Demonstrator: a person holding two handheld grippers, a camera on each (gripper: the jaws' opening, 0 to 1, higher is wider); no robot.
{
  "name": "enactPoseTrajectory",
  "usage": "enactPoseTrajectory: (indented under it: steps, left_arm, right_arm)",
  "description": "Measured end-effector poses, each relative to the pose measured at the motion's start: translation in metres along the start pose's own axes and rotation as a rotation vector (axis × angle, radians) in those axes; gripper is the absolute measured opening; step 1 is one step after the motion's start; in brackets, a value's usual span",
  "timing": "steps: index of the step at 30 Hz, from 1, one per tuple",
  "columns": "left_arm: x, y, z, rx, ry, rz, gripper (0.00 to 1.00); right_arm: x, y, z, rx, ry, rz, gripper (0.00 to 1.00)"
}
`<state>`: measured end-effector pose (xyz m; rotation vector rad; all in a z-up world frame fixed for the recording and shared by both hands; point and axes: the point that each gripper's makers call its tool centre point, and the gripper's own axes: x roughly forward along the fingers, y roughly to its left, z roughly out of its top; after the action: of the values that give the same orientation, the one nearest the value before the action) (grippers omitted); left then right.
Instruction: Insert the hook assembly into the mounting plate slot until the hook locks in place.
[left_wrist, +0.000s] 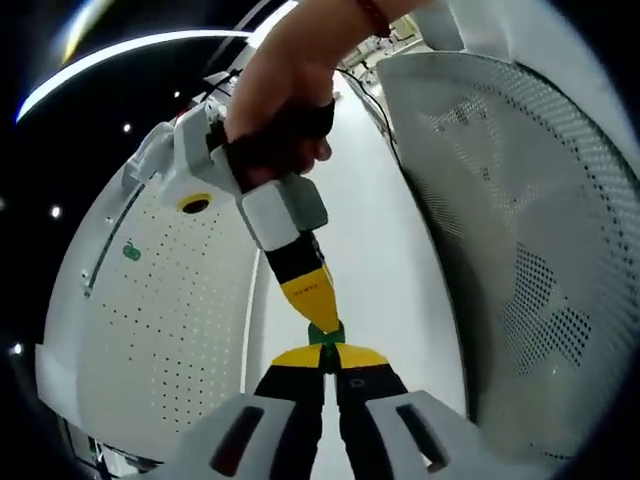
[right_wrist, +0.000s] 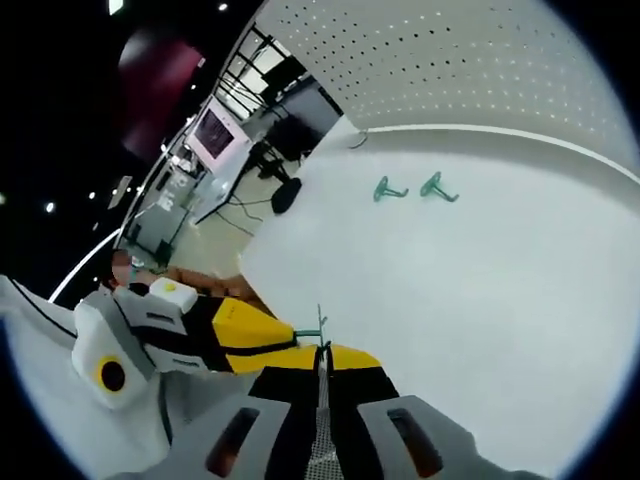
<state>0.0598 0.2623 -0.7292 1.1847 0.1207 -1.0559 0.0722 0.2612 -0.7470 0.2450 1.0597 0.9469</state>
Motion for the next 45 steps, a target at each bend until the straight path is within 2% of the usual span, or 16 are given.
enactPoseTrajectory:
  steps: [9, 11, 13, 15, 17, 20, 23, 25, 28, 32, 34, 39, 41, 44, 45]
  left_arm:
    - [-0.002, 0.006, -0.003, -0.035, -0.006, 0.015, 0.03]
    - [-0.003, 0.004, -0.002, -0.038, -0.018, 0.002, 0.03]
    - [-0.003, 0.005, -0.003, -0.058, -0.019, 0.005, 0.03]
    - [-0.004, 0.008, -0.004, -0.063, -0.017, 0.015, 0.03]
    - [-0.006, 0.012, -0.004, -0.128, -0.038, 0.029, 0.03]
    - [-0.008, 0.016, -0.007, -0.166, -0.044, 0.042, 0.03]
    - [-0.01, 0.018, -0.01, -0.232, -0.057, 0.053, 0.03]
    - [-0.012, 0.021, -0.012, -0.251, -0.059, 0.062, 0.02]
    - [-0.014, 0.025, -0.01, -0.32, -0.086, 0.081, 0.02]
    - [-0.015, 0.028, -0.009, -0.329, -0.088, 0.092, 0.03]
    - [-0.015, 0.03, -0.005, -0.354, -0.108, 0.098, 0.03]
    - [-0.015, 0.029, -0.005, -0.362, -0.105, 0.089, 0.03]
    - [-0.014, 0.029, -0.005, -0.371, -0.111, 0.092, 0.03]
    - [-0.012, 0.031, -0.008, -0.402, -0.102, 0.096, 0.03]
    - [-0.012, 0.031, -0.008, -0.398, -0.099, 0.101, 0.03]
  right_arm:
    - [-0.002, 0.005, 0.006, -0.118, -0.041, 0.027, 0.02]
    - [-0.003, 0.008, 0.003, -0.17, -0.017, 0.036, 0.04]
    - [-0.003, 0.011, 0.008, -0.209, -0.051, 0.04, 0.08]
    - [-0.003, 0.013, 0.008, -0.211, -0.053, 0.049, 0.1]
    - [-0.003, 0.014, 0.01, -0.222, -0.072, 0.047, 0.11]
    - [-0.004, 0.015, 0.013, -0.245, -0.099, 0.047, 0.16]
    - [-0.005, 0.013, 0.017, -0.33, -0.13, 0.037, 0.15]
    - [-0.006, 0.011, 0.016, -0.293, -0.136, 0.026, 0.15]
    - [-0.009, 0.012, 0.023, -0.282, -0.187, 0.023, 0.12]
    - [-0.01, 0.015, 0.03, -0.251, -0.228, 0.032, 0.07]
    - [-0.01, 0.016, 0.033, -0.229, -0.242, 0.036, 0.04]
    - [-0.01, 0.013, 0.032, -0.144, -0.226, 0.023, 0.03]
    - [-0.01, 0.013, 0.032, -0.063, -0.221, 0.018, 0.0]
    - [-0.008, 0.011, 0.031, -0.092, -0.228, -0.006, 0.0]
    - [-0.007, 0.011, 0.031, -0.075, -0.231, -0.011, 0.0]
